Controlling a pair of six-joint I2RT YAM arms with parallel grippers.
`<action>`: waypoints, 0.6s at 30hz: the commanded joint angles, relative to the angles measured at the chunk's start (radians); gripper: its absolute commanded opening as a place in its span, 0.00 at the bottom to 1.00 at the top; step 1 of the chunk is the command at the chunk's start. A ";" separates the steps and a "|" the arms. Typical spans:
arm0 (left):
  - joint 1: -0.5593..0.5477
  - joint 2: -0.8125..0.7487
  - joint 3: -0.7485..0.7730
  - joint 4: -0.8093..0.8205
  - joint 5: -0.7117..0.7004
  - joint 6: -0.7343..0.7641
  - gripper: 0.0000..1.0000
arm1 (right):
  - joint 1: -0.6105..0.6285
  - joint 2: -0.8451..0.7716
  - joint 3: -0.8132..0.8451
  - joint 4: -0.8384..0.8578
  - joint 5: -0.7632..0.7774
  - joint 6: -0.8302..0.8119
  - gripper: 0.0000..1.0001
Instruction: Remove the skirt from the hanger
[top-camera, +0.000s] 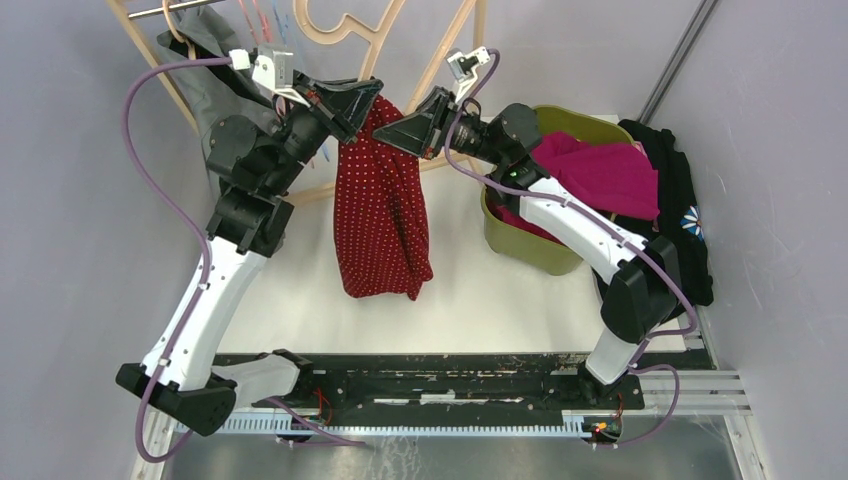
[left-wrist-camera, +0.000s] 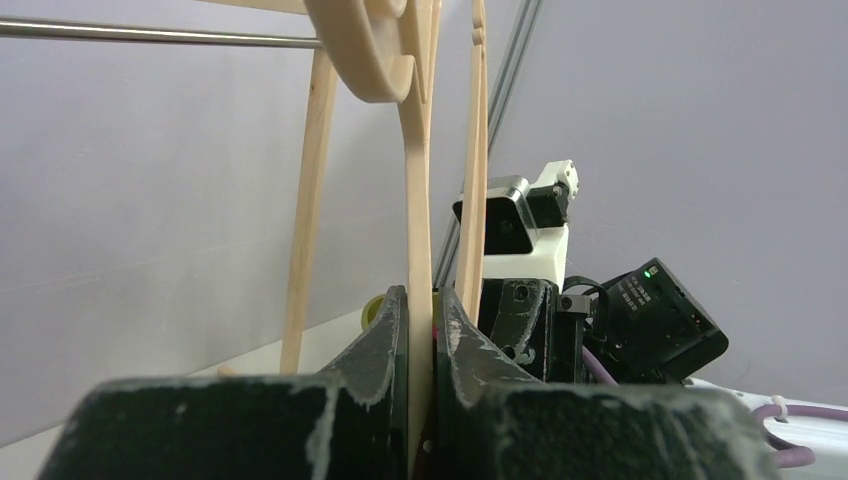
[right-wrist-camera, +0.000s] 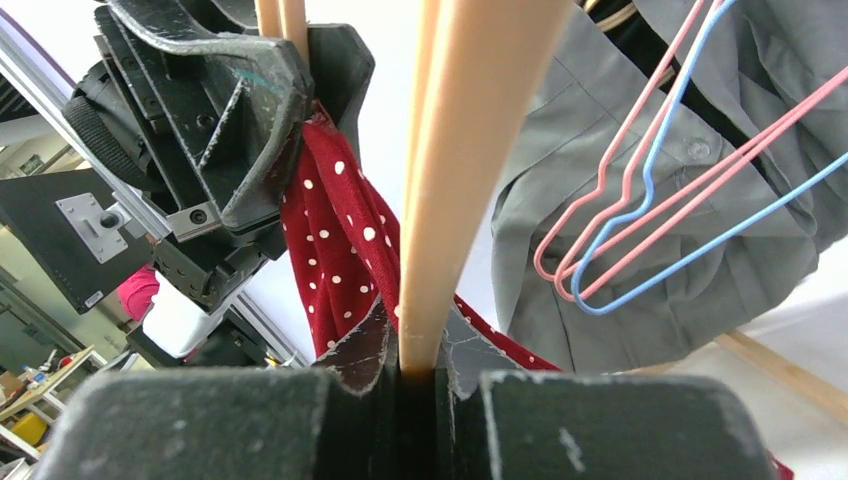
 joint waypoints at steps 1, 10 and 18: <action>-0.013 -0.028 -0.021 0.043 0.023 -0.020 0.03 | 0.011 -0.017 0.045 -0.113 -0.051 -0.080 0.01; -0.013 -0.066 -0.058 0.146 0.180 0.008 0.37 | 0.009 -0.007 0.066 -0.136 -0.081 -0.095 0.01; -0.014 -0.060 -0.046 0.170 0.185 0.018 0.40 | 0.011 -0.023 0.070 -0.200 -0.104 -0.131 0.01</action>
